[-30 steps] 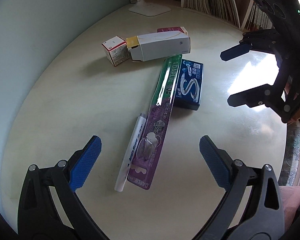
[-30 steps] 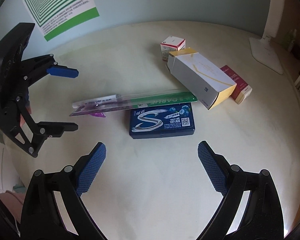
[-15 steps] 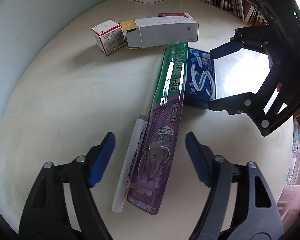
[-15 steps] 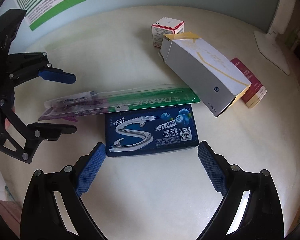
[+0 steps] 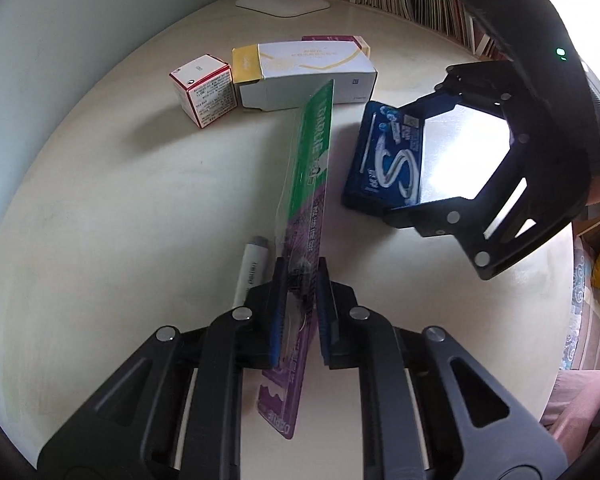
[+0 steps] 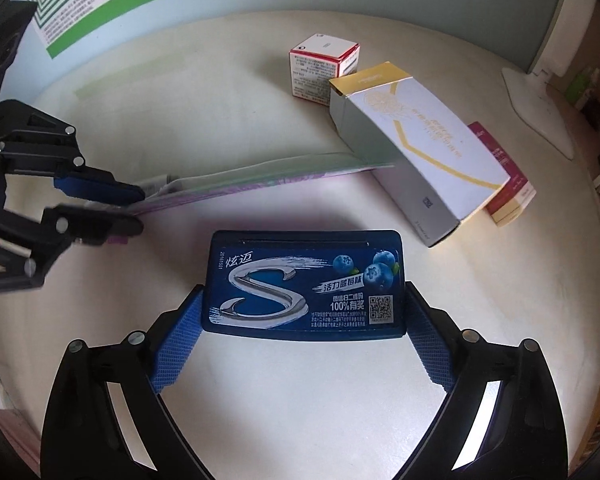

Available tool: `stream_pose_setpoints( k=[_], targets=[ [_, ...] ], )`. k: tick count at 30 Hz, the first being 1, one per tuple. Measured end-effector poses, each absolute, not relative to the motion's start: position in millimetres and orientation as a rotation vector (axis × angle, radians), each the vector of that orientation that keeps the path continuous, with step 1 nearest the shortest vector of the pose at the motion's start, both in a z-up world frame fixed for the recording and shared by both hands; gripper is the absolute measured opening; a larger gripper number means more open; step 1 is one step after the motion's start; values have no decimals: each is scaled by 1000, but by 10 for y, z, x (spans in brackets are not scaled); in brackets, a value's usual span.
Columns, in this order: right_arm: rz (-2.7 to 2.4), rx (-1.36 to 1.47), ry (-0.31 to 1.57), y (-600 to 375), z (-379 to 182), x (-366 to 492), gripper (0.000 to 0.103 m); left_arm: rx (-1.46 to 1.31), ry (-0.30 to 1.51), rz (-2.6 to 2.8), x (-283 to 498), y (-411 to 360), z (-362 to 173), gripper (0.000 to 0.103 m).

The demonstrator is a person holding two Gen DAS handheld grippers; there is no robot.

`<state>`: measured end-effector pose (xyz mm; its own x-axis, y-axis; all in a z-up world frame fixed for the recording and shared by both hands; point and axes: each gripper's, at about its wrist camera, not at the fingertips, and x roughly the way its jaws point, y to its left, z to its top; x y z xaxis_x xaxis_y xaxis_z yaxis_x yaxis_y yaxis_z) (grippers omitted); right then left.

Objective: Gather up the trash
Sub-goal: 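Lift the toothbrush package and gum box and carry them toward the teal bin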

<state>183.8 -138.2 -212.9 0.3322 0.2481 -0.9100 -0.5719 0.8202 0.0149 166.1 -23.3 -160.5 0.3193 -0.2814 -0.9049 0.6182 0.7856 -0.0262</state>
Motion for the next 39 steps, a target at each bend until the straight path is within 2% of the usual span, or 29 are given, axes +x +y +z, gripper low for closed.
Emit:
stream_pose_setpoints(
  k=[4, 6, 26, 39],
  targets=[
    [542, -319, 1105, -1453, -2029, 1725, 92, 346, 1093, -601, 1638, -247, -1561, 9],
    [539, -290, 1097, -1532, -1959, 1674, 92, 340, 1091, -601, 1616, -252, -1521, 3],
    [394, -83, 1018, -2661, -1504, 1015, 92, 497, 1008, -687, 1309, -1018, -1118, 2],
    [237, 24, 981, -3422, -1405, 228, 92, 608, 955, -832, 884, -1785, -1056, 2]
  ],
)
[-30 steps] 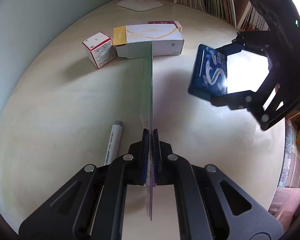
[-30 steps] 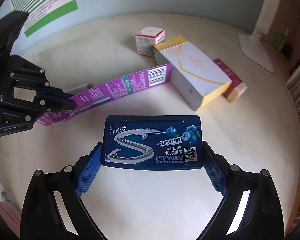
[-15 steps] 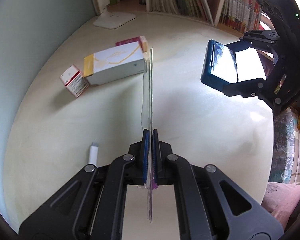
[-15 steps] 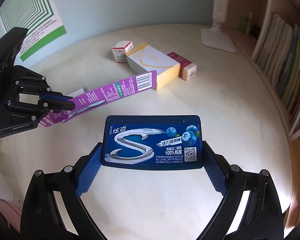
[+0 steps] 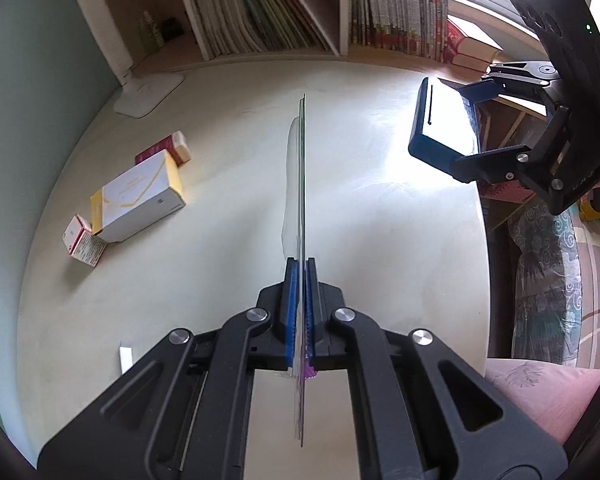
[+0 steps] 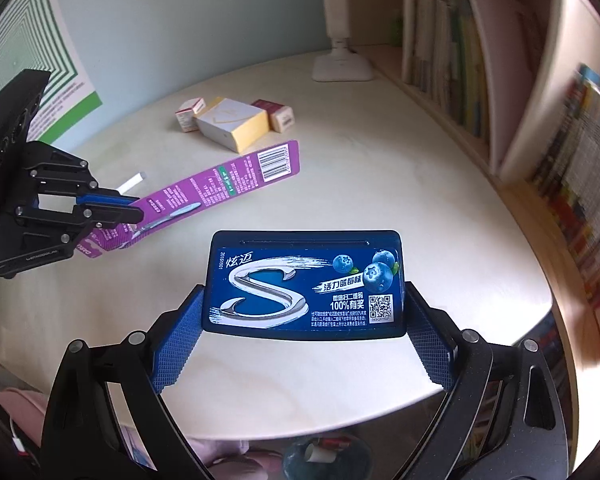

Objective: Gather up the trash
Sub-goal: 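Lift the toothbrush package and gum box and carry them toward the teal bin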

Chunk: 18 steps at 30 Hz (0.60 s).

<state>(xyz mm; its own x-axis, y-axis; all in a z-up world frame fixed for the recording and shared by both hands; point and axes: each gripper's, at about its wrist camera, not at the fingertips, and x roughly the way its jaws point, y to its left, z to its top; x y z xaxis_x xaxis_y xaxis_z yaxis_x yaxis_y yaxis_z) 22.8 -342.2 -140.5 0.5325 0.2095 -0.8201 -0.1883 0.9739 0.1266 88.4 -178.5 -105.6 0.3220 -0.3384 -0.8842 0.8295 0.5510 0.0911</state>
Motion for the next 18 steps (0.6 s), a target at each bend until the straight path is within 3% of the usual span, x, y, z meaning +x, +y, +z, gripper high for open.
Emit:
stream_pose_setpoints(
  k=[18],
  targets=[
    [-30, 211, 978, -4380, -1417, -1206, 92, 793, 895, -1134, -174, -2973, -1114, 2]
  ],
)
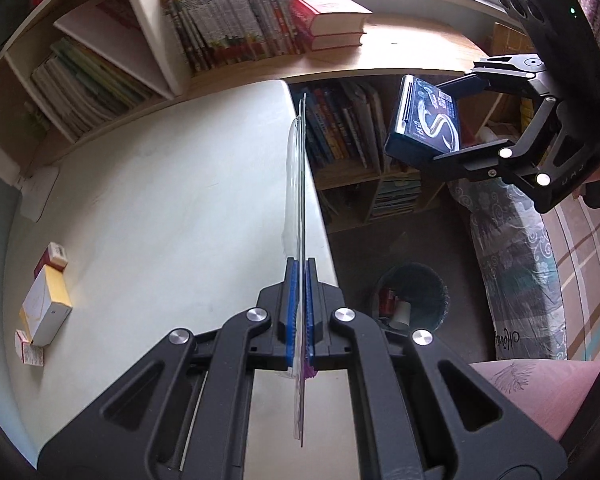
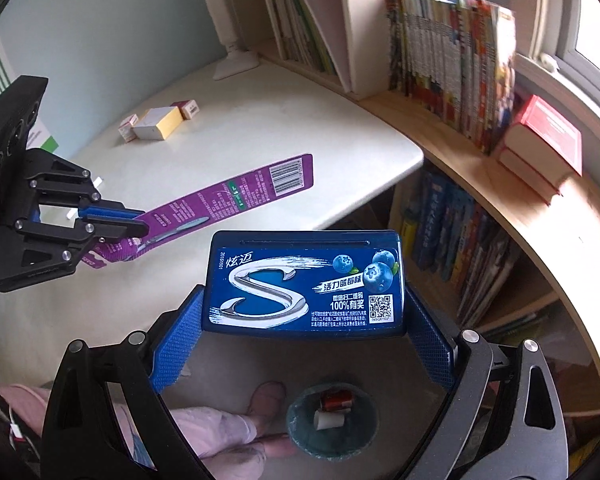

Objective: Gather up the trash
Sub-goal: 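Lift the toothbrush package and gum box and carry them toward the teal bin, then open the left tool over the bin while the right tool releases the gum box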

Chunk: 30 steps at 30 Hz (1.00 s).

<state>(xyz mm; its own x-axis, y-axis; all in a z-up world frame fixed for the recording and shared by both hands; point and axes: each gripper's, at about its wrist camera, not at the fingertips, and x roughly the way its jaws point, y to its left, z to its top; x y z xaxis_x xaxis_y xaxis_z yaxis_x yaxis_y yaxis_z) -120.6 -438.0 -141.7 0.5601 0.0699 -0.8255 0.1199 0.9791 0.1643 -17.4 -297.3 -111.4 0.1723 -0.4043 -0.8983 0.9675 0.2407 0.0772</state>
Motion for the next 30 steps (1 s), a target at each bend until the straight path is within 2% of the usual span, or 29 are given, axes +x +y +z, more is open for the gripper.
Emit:
stream_pose_setpoints(
  k=[17, 30],
  targets=[
    [-229, 376, 988, -4813, -1615, -2588, 92, 953, 884, -1364, -1260, -3686, -1379, 2],
    [-312, 529, 1030, -4877, -2178, -3272, 92, 1066, 949, -1445, -1844, -3870, -1849, 2]
  ],
)
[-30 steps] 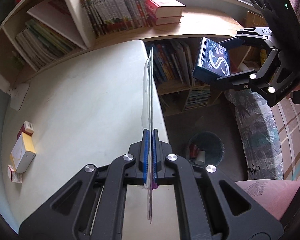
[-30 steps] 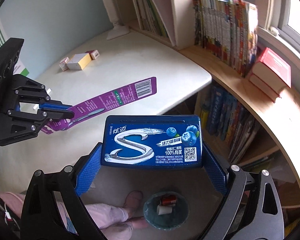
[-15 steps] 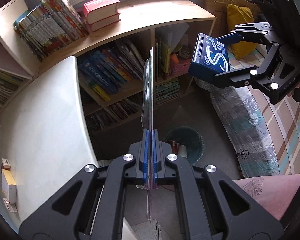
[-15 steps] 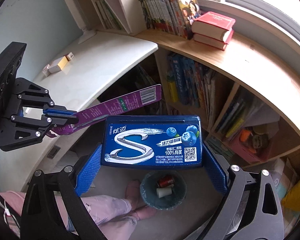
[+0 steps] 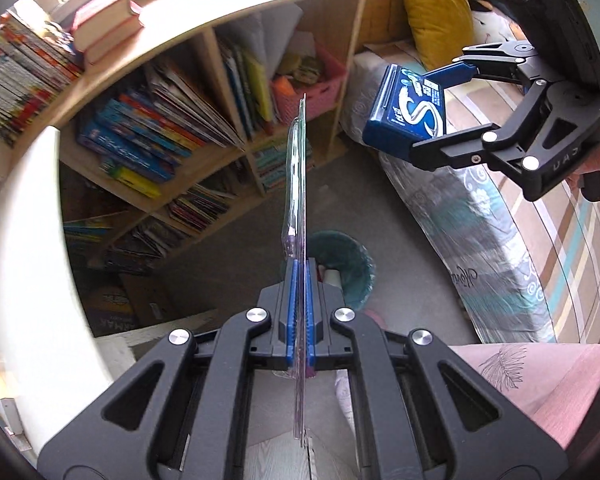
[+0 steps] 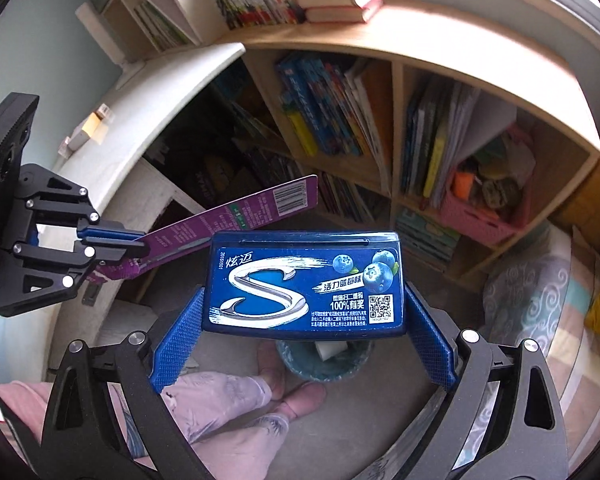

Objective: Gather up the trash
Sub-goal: 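Open the left tool over the bin while the right tool releases the gum box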

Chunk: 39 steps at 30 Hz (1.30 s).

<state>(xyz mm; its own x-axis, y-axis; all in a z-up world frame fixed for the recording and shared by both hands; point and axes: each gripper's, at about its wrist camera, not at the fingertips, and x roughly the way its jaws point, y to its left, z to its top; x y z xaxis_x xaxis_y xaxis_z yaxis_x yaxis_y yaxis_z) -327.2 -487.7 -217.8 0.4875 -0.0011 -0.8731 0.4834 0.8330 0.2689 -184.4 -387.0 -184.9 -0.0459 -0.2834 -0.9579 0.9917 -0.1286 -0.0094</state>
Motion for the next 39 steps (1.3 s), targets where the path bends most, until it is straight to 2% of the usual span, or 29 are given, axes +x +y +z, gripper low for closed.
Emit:
stream_pose_setpoints(
  k=[10, 20, 31, 32, 33, 34, 35, 36, 39],
  targets=[
    [-299, 637, 1090, -4789, -2855, -3468, 92, 1107, 1108, -1436, -2064, -3783, -2519, 2],
    [-286, 732, 1161, -4714, -3817, -3488, 92, 1155, 1240, -1396, -2060, -3764, -3305, 2],
    [-249, 822, 1172, -4677, -4388, -3388, 92, 1174, 1341, -1368, -1964, -3800, -3911, 2],
    [-248, 829, 1178, -4684, -4428, -3369, 92, 1177, 1349, -1369, -1971, -3811, -3949, 4],
    [-250, 850, 1193, -4703, -4484, -3350, 92, 1184, 1358, -1369, -1980, -3828, -3987, 20],
    [-258, 870, 1203, -4729, -4526, -3345, 93, 1195, 1345, -1349, -1977, -3850, -4024, 39],
    [-279, 885, 1206, -4760, -4572, -3354, 93, 1189, 1324, -1339, -1967, -3862, -4027, 70],
    [-289, 891, 1209, -4783, -4601, -3355, 93, 1173, 1307, -1343, -1957, -3883, -4019, 76],
    [-299, 932, 1213, -4834, -4662, -3401, 93, 1161, 1317, -1323, -1914, -3937, -4023, 76]
  ],
)
